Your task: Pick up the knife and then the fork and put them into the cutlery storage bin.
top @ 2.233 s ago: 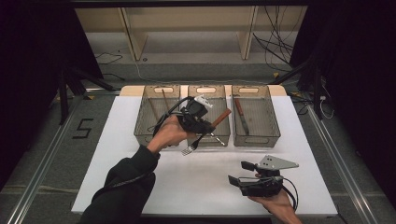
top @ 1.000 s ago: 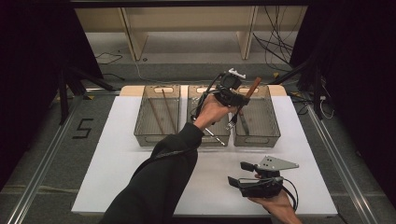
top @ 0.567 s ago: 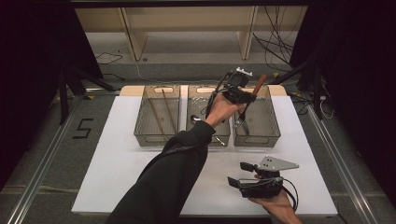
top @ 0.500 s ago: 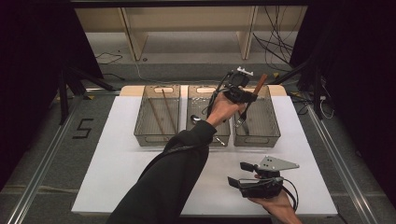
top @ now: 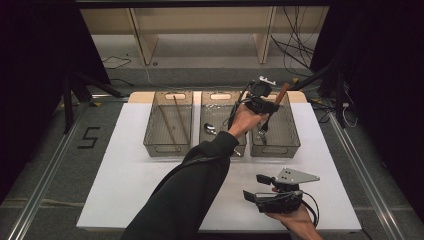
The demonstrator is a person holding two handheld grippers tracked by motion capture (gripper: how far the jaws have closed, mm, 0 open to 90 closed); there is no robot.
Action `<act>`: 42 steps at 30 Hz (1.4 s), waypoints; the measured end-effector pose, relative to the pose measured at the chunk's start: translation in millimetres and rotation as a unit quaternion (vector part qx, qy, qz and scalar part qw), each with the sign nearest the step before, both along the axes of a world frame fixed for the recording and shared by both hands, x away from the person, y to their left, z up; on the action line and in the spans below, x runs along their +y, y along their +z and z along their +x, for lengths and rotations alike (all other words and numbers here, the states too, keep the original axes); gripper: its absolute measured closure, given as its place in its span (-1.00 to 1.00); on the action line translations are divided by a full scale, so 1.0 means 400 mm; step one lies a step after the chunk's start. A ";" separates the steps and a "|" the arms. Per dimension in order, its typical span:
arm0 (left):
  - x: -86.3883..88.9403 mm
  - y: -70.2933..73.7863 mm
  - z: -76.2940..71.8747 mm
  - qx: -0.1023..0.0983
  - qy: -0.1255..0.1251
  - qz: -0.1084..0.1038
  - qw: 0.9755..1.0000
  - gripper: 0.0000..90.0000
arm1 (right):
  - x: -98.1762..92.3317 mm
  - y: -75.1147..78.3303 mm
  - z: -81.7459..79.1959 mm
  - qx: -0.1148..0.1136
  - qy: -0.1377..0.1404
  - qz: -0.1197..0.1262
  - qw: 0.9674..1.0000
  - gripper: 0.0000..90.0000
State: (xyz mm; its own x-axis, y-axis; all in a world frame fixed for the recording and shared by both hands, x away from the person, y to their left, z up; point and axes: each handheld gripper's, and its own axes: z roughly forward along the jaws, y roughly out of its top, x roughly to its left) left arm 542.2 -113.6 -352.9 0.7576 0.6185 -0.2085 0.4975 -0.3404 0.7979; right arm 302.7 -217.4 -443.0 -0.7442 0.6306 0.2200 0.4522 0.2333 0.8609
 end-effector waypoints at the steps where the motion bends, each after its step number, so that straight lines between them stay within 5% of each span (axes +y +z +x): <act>1: -0.001 -0.002 0.000 0.002 0.002 -0.002 1.000 0.70 | 0.000 0.000 0.000 0.000 0.000 0.001 1.000 -0.45; 18: -0.002 -0.051 0.002 0.024 0.023 0.012 0.999 0.66 | 0.001 0.000 -0.002 0.002 0.001 -0.002 1.000 -0.45; 33: 0.084 0.009 -0.022 0.026 0.014 0.009 1.000 0.06 | 0.002 -0.003 0.000 0.002 -0.002 -0.005 1.000 -0.45; 42: 0.168 0.040 -0.051 0.013 0.007 -0.001 1.000 -0.09 | 0.001 -0.004 0.002 0.002 -0.006 -0.007 1.000 -0.45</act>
State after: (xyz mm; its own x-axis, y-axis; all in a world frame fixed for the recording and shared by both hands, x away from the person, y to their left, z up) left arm 522.0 -46.3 -336.8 0.7432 0.6286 -0.2292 0.5225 -0.3312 0.7857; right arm 303.5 -216.8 -444.7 -0.7359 0.6422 0.2146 0.4588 0.2398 0.8555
